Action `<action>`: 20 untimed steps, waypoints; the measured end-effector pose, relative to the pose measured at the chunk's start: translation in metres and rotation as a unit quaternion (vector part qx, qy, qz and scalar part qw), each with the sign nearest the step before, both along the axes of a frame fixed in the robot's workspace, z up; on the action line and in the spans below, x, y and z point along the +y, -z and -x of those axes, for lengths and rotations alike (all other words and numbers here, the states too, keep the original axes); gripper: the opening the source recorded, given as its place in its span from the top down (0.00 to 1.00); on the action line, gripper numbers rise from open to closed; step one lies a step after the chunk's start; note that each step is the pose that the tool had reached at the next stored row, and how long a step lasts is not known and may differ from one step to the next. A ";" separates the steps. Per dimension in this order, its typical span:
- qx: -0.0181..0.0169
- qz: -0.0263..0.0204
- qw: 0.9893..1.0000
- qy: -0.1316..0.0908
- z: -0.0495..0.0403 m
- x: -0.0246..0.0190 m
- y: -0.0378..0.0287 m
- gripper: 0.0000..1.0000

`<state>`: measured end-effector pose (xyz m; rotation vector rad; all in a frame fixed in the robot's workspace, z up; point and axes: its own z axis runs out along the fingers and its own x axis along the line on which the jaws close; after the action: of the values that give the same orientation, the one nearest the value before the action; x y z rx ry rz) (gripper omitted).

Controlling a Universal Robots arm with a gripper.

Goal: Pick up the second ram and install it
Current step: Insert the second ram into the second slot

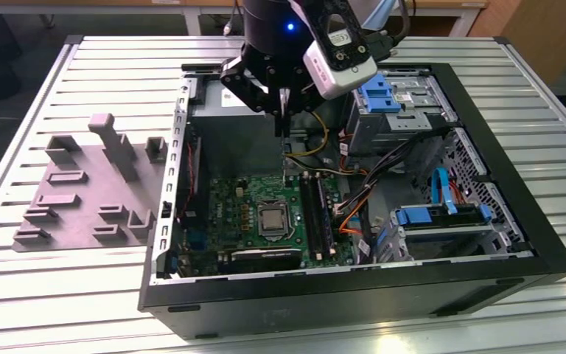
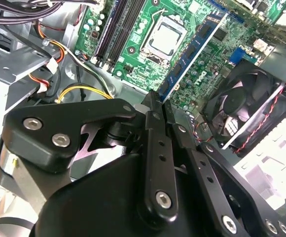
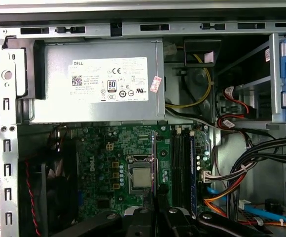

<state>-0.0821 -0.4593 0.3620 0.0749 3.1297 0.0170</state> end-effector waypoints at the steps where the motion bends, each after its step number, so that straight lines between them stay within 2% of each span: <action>1: 0.000 0.000 1.000 0.000 0.0000 0.0000 0.0000 0.86; 7: 0.000 0.000 1.000 0.000 -0.0001 0.0000 0.0003 0.86; 10: 0.000 0.000 1.000 0.000 -0.0001 -0.0013 0.0013 0.86; 20: 0.000 0.000 1.000 0.000 -0.0061 -0.0025 0.0085 0.86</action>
<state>-0.0761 -0.4618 0.3536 0.0746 3.1296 0.0172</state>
